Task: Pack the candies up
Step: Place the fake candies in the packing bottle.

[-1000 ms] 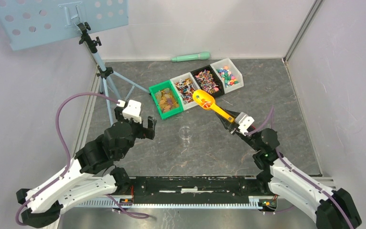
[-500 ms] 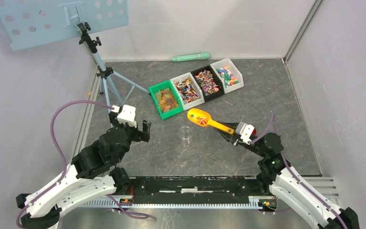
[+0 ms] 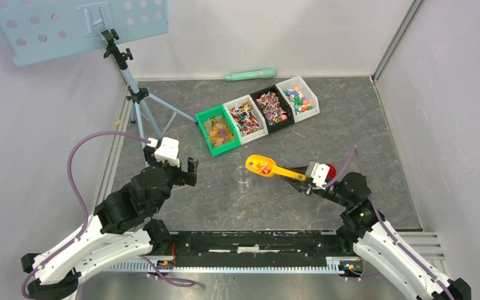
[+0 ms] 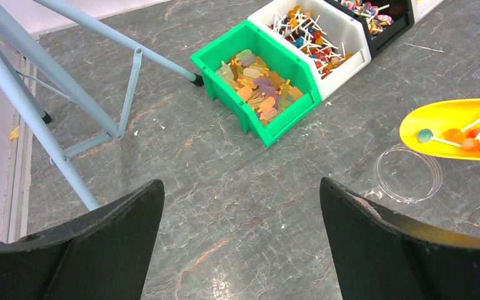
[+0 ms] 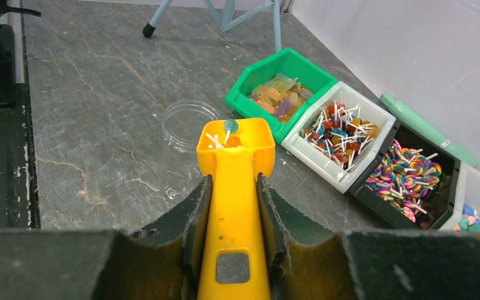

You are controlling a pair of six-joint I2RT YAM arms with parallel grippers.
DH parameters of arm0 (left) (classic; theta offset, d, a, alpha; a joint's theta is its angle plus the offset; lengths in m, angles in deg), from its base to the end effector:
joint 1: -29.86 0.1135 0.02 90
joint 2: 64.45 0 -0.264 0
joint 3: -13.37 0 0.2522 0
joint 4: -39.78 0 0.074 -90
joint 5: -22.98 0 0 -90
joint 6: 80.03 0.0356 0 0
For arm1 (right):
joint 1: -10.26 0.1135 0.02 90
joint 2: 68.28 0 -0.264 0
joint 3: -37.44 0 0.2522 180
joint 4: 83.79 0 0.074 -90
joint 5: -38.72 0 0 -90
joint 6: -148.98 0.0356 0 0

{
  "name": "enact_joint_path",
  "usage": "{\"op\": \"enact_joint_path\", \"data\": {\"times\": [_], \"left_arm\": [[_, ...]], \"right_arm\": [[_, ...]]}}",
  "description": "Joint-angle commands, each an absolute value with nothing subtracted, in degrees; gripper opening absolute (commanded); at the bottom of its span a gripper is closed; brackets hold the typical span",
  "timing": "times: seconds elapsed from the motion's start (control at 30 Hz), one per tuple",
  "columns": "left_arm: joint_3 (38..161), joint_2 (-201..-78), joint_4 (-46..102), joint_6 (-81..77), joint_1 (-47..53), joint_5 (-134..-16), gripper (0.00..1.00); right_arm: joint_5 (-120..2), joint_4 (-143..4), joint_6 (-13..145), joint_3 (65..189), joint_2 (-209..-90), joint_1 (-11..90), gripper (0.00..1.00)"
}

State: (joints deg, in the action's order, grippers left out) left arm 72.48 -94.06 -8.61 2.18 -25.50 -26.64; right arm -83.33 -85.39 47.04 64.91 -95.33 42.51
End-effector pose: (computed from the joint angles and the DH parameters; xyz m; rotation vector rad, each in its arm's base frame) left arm 0.0790 -0.0738 0.3354 0.2868 1.7986 -0.1074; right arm 0.1093 0.0913 0.2391 -0.9897 1.2370 0.7066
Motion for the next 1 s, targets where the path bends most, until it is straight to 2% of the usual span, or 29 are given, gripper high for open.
{"op": "enact_joint_path", "data": {"times": [0.0,0.97], "left_arm": [[72.49,-93.72,-7.86,4.09,-25.50,-26.90,1.00],[72.40,-93.42,-7.89,4.17,-25.45,-26.48,1.00]], "right_arm": [[-84.60,-81.94,46.20,68.72,-93.06,42.45,0.00],[-87.67,-73.61,41.59,74.21,-95.04,42.52,0.00]]}}
